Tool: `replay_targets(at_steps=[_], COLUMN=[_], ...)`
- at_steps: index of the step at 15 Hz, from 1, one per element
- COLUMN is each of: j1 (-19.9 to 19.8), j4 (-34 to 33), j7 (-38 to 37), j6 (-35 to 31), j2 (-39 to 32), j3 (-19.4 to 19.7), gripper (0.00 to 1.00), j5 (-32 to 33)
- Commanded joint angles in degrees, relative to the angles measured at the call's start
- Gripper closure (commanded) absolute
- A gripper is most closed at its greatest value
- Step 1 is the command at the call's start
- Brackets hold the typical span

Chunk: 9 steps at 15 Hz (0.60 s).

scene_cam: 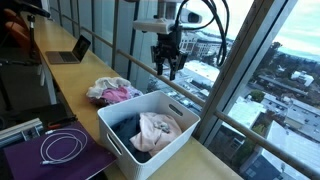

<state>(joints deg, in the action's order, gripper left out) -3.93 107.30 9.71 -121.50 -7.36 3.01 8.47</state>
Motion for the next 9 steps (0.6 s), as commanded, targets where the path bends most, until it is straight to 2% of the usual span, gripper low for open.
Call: replay_targets(at_steps=[1,2,3,9], j1=[0.6,0.9,1.5,7.4], j4=[-0.9,-0.8,-0.4,1.1], j7=[0.1,-0.2,-0.8,-6.0], j6=[1.3,1.3,1.0,-2.0], j2=[2.0,2.5,3.0,1.7], j3=[-0.3,-0.6,-1.2,-6.7], gripper=[0.07,0.01,0.0,0.0], j5=[0.1,0.0,-0.4,-3.6])
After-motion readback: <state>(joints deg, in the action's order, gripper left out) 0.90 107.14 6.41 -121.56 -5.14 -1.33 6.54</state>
